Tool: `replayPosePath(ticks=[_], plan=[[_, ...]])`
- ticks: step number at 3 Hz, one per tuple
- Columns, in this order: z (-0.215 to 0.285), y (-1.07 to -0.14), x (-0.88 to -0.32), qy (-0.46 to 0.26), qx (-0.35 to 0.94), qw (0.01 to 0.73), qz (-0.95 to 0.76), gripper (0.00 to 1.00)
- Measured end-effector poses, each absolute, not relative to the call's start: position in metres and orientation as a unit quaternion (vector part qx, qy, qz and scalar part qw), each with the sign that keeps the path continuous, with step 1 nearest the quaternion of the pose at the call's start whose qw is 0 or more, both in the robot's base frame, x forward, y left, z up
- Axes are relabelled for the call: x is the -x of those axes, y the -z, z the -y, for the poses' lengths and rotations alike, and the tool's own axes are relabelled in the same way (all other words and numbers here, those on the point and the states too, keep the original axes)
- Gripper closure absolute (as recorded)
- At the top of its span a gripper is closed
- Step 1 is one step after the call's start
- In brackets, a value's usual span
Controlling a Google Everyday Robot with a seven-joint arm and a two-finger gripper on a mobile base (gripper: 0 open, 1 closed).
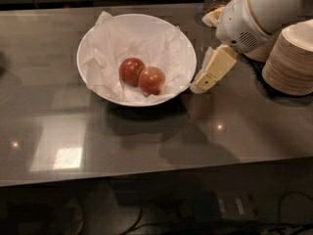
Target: Pick apple from white bowl
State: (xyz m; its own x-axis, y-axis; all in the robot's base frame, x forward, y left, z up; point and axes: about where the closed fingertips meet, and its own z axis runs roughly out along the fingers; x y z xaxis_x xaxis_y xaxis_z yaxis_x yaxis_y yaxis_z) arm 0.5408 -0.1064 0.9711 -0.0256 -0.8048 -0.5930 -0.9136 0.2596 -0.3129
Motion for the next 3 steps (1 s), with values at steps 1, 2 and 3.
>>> replayPosePath(ticks=[1, 2, 3], plan=[[0.089, -0.966, -0.555, -0.102, 0.598, 0.367, -0.705, 0.13], [0.079, -0.959, -0.566, -0.114, 0.593, 0.371, -0.705, 0.22], [0.069, -0.954, -0.573, -0.123, 0.594, 0.37, -0.704, 0.2]])
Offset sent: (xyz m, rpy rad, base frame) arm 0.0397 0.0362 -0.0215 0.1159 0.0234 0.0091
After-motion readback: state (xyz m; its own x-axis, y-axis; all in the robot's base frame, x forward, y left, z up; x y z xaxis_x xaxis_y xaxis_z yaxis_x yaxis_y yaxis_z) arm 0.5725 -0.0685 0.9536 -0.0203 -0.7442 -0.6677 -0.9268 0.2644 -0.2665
